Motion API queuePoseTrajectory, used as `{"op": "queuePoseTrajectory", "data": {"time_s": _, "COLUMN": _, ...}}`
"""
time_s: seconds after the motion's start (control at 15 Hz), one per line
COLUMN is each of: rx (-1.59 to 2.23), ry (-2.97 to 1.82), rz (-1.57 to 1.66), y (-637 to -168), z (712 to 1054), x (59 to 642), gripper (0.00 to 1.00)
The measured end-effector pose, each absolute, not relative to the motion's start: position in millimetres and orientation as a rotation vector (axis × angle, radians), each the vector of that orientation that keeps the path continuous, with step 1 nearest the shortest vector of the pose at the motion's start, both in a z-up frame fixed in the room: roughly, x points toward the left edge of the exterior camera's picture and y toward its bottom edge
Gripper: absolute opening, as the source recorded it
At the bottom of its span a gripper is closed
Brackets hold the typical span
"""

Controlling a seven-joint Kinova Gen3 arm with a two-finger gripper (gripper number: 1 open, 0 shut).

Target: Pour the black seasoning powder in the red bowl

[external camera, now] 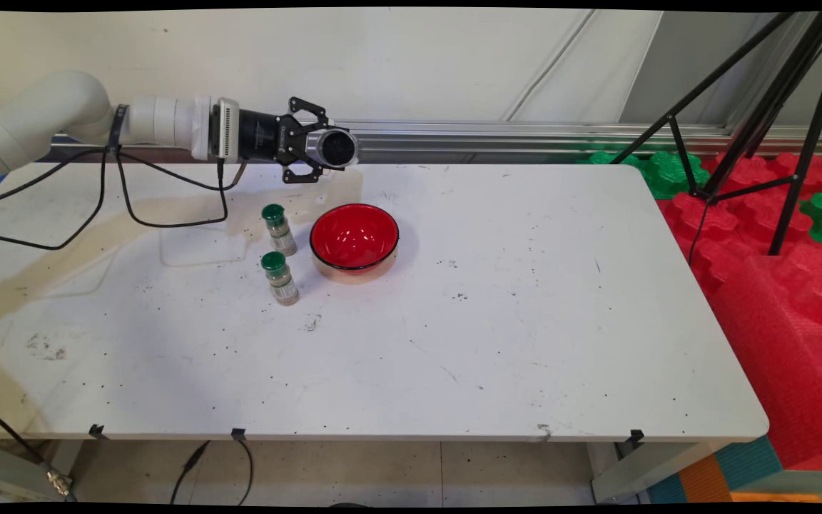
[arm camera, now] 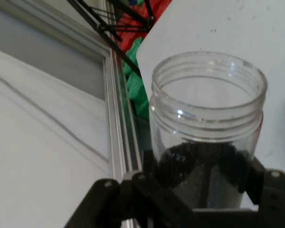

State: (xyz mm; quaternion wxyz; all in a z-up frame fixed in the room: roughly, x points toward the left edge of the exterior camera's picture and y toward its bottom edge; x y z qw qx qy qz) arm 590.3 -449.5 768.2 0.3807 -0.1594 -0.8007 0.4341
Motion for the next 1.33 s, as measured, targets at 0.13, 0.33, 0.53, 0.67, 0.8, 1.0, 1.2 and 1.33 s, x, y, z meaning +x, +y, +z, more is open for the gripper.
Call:
{"op": "queuePoseTrajectory", "data": {"time_s": 0.13, "rx": -0.465, "ry": -2.046, "rz": 1.144, "y": -447.6, "z": 768.3, "x": 589.5, "gripper": 0.0}}
{"op": "queuePoseTrajectory", "data": {"time_s": 0.33, "rx": -0.535, "ry": -2.044, "rz": 1.186, "y": -444.9, "z": 768.6, "x": 588.6, "gripper": 0.0}}
{"op": "queuePoseTrajectory", "data": {"time_s": 0.53, "rx": -0.597, "ry": -2.041, "rz": 1.221, "y": -442.3, "z": 768.5, "x": 588.0, "gripper": 0.0}}
{"op": "queuePoseTrajectory", "data": {"time_s": 0.67, "rx": -0.635, "ry": -2.037, "rz": 1.241, "y": -440.5, "z": 768.6, "x": 587.9, "gripper": 0.0}}
{"op": "queuePoseTrajectory", "data": {"time_s": 0.8, "rx": -0.672, "ry": -2.033, "rz": 1.26, "y": -439.1, "z": 768.4, "x": 587.4, "gripper": 0.0}}
{"op": "queuePoseTrajectory", "data": {"time_s": 1.0, "rx": -0.743, "ry": -2.022, "rz": 1.298, "y": -436.1, "z": 768.1, "x": 586.8, "gripper": 0.0}}
{"op": "queuePoseTrajectory", "data": {"time_s": 1.2, "rx": -0.811, "ry": -2.011, "rz": 1.335, "y": -433.0, "z": 767.9, "x": 586.0, "gripper": 0.0}}
{"op": "queuePoseTrajectory", "data": {"time_s": 1.33, "rx": -0.859, "ry": -2.002, "rz": 1.359, "y": -430.7, "z": 767.7, "x": 585.0, "gripper": 0.0}}
